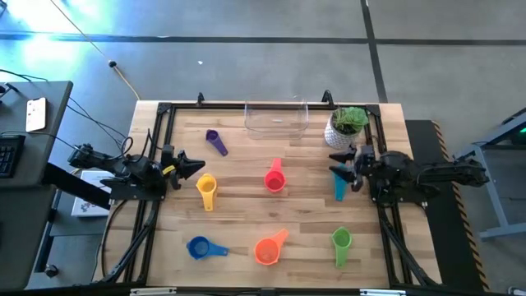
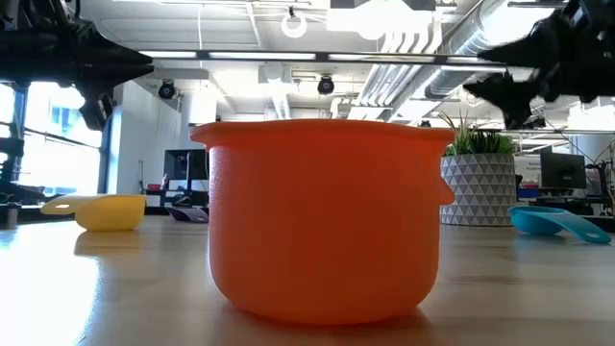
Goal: Nest measuring cups in basket
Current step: Stack the pink measuring cup on top of the orange measuring cup
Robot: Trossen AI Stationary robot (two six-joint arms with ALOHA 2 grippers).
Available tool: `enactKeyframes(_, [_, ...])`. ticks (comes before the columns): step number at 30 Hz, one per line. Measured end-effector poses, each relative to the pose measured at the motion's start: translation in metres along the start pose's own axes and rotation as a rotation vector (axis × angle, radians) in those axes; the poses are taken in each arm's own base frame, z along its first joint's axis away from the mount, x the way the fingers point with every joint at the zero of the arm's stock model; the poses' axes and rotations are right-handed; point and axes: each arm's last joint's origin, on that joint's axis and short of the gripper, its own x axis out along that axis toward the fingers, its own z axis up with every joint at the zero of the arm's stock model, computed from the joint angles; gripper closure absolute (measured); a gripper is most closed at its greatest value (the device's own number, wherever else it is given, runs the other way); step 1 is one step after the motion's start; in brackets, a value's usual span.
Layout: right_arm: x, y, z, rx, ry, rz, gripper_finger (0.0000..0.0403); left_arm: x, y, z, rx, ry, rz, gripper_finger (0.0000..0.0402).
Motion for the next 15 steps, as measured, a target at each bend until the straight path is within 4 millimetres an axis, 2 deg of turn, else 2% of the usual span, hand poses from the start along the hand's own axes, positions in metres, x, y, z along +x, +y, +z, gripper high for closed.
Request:
enactKeyframes(8, [-0.005,0.009,0.038,0.061,-0.365,-0.024,0.016,0.0,0.0,0.0,0.0,0.0,0.001,0.0367])
enactKeyframes(15, [-0.013,0.02,0.079,0.052,-0.558,-0.105,0.016,0.0,0.001,0.001,0.049,-0.02,0.024,0.0367])
